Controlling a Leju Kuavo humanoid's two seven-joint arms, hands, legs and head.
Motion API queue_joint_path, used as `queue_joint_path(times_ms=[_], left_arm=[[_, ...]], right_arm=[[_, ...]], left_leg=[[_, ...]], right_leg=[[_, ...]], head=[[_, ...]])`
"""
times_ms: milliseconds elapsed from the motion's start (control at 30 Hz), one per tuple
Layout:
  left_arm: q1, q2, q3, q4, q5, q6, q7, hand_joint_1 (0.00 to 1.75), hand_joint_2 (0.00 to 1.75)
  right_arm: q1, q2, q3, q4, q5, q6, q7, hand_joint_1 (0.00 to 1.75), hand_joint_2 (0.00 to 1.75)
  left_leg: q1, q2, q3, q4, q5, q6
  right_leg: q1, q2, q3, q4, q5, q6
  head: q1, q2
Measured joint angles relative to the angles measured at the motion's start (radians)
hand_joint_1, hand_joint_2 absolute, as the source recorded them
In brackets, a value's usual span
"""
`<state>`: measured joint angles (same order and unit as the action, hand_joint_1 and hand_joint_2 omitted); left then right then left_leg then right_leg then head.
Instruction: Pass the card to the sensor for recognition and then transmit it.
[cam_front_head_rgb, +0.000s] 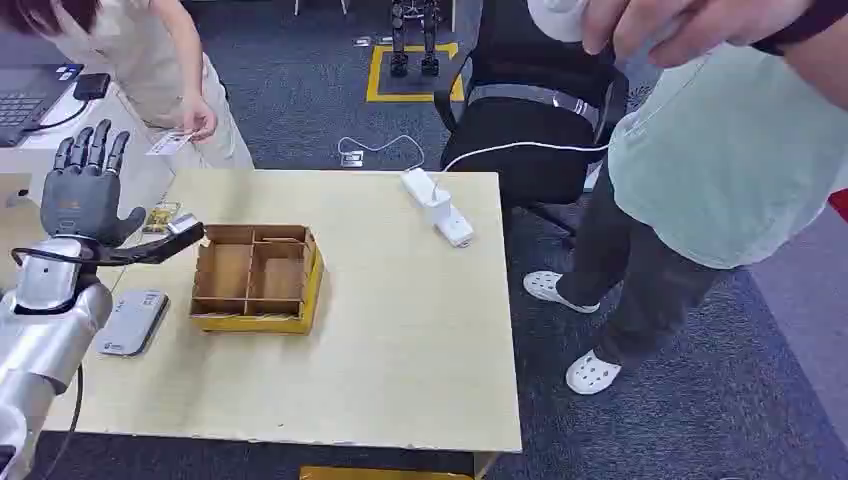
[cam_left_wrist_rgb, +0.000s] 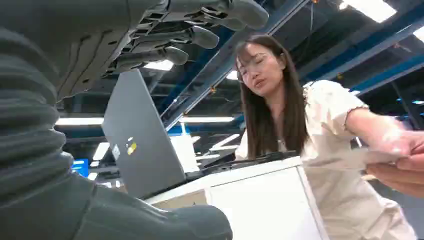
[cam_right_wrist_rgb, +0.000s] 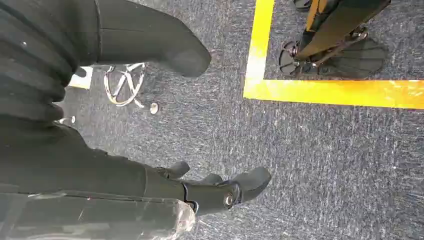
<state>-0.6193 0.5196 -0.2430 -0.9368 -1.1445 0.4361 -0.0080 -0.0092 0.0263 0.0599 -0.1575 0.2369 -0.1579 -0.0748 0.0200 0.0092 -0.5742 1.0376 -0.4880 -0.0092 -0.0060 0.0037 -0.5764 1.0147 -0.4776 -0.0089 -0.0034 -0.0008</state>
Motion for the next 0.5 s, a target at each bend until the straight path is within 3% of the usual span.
queue_joint_path(times_ms=[233, 267, 500], left_arm=[[-0.033, -0.009, 0.0, 0.1, -0.084, 0.05, 0.076, 0.0, 1.75], [-0.035, -0.01, 0.0, 0.111, -0.085, 0.053, 0.08, 0.0, 1.75], [-0.043, -0.021, 0.0, 0.171, -0.093, 0.067, 0.089, 0.0, 1.75]], right_arm=[[0.0, 0.0, 0.0, 0.0, 0.001, -0.002, 0.011, 0.0, 1.75], [0.0, 0.0, 0.0, 0.0, 0.001, -0.003, 0.015, 0.0, 0.0], [0.001, 0.0, 0.0, 0.0, 0.001, -0.003, 0.023, 0.0, 0.0]], left_leg=[[0.0, 0.0, 0.0, 0.0, 0.0, 0.0], [0.0, 0.0, 0.0, 0.0, 0.0, 0.0], [0.0, 0.0, 0.0, 0.0, 0.0, 0.0]], right_leg=[[0.0, 0.0, 0.0, 0.0, 0.0, 0.0], [0.0, 0.0, 0.0, 0.0, 0.0, 0.0], [0.0, 0.0, 0.0, 0.0, 0.0, 0.0]], head=[[0.0, 0.0], [0.0, 0.0], [0.0, 0.0]])
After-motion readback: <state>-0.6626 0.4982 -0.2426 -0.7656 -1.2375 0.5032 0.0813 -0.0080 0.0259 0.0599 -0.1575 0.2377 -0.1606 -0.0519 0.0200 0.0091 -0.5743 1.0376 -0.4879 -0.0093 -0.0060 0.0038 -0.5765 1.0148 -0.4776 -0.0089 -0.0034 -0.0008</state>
